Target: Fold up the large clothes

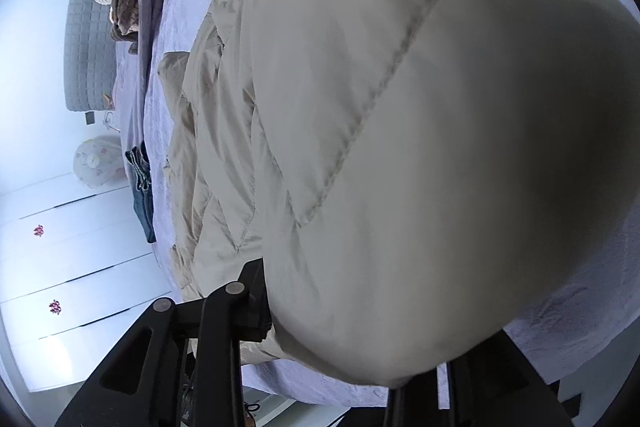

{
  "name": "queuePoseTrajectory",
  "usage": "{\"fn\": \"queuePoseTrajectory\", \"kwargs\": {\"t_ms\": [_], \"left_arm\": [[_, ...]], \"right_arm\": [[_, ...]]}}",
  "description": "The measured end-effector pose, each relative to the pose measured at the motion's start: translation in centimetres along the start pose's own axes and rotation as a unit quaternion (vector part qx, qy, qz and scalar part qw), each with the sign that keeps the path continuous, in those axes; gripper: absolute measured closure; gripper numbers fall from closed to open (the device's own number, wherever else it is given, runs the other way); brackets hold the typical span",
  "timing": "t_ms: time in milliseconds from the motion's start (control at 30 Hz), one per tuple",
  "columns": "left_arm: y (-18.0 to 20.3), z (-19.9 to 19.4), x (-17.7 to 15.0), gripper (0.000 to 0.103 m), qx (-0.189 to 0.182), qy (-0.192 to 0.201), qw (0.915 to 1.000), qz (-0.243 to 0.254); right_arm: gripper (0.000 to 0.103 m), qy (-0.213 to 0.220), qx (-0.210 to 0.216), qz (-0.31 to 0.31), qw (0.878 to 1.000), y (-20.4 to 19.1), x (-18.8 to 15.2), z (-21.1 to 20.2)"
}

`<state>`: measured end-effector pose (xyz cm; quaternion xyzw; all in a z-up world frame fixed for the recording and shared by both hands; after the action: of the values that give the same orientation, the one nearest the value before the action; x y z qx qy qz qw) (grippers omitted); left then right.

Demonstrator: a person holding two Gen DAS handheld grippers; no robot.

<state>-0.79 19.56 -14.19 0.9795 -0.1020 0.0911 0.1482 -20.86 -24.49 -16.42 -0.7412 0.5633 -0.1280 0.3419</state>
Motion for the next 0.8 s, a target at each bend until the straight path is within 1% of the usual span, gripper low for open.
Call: {"fn": "queuePoseTrajectory", "kwargs": {"t_ms": [33, 133, 200, 233, 300, 367, 433, 533, 633, 667, 700, 733, 767, 800], "left_arm": [[-0.8, -0.7, -0.2, 0.052, 0.015, 0.007, 0.9998, -0.011], [-2.7, -1.6, -0.4, 0.052, 0.06, 0.03, 0.9974, -0.027], [-3.7, -1.0, -0.5, 0.052, 0.07, 0.021, 0.9961, -0.05], [-4.0, -0.5, -0.5, 0.052, 0.074, 0.014, 0.9957, -0.053], [-3.8, 0.8, -0.6, 0.052, 0.09, 0.0, 0.9949, -0.045], [-3.3, 1.3, -0.5, 0.052, 0.106, -0.007, 0.9937, -0.034], [-2.8, 0.9, -0.5, 0.052, 0.119, -0.006, 0.9924, -0.029], [-1.8, 0.0, -0.6, 0.052, 0.124, -0.006, 0.992, -0.021], [-0.1, -1.1, -0.7, 0.052, 0.122, -0.001, 0.9925, -0.009], [0.7, -1.4, -0.8, 0.052, 0.119, 0.001, 0.9928, -0.005], [1.5, -1.6, -0.9, 0.051, 0.116, 0.0, 0.9932, -0.001], [2.1, -1.7, -0.9, 0.043, 0.115, 0.0, 0.9934, 0.002], [2.6, -2.0, -1.1, 0.011, 0.116, 0.004, 0.9933, 0.005], [3.2, -2.5, -1.3, 0.0, 0.12, 0.015, 0.9926, 0.007]], "right_arm": [[0.061, -0.003, -0.012, -0.008, 1.0, 0.1, 0.0, -0.3], [0.061, -0.004, -0.027, -0.025, 0.999, 0.3, 0.3, -1.0], [0.06, -0.002, -0.047, -0.025, 0.999, 1.1, 0.3, -1.3], [0.06, -0.002, -0.05, -0.021, 0.999, 1.6, 0.2, -1.4], [0.06, 0.001, -0.059, -0.015, 0.998, 2.3, 0.4, -1.7], [0.06, 0.004, -0.071, -0.017, 0.997, 2.8, 0.4, -2.4], [0.055, 0.004, -0.079, -0.018, 0.997, 3.7, 0.3, -3.4], [0.051, -0.001, -0.078, -0.026, 0.997, 4.2, 0.1, -5.0], [0.051, -0.006, -0.082, -0.072, 0.994, 3.6, -0.4, -6.4], [0.049, -0.009, -0.079, -0.087, 0.993, 3.3, -0.7, -6.8], [0.044, -0.013, -0.075, -0.103, 0.992, 2.9, -0.9, -7.1], [0.04, -0.014, -0.071, -0.115, 0.991, 2.5, -1.1, -7.3], [0.035, -0.015, -0.067, -0.128, 0.989, 2.1, -1.4, -7.5], [0.033, -0.018, -0.064, -0.141, 0.988, 1.7, -1.6, -7.5]]}}
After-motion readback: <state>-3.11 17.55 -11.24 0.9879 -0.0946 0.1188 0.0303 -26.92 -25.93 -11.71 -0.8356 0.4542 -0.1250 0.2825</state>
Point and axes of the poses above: each gripper's, at about its wrist camera, not at the fingertips, and z roughly the way its jaws point, y to its right, x to its top, the point moved 4 cm from there along z, roughly the way its jaws point, and after that the axes turned 2 degrees about -z, right-handed, at the moved point
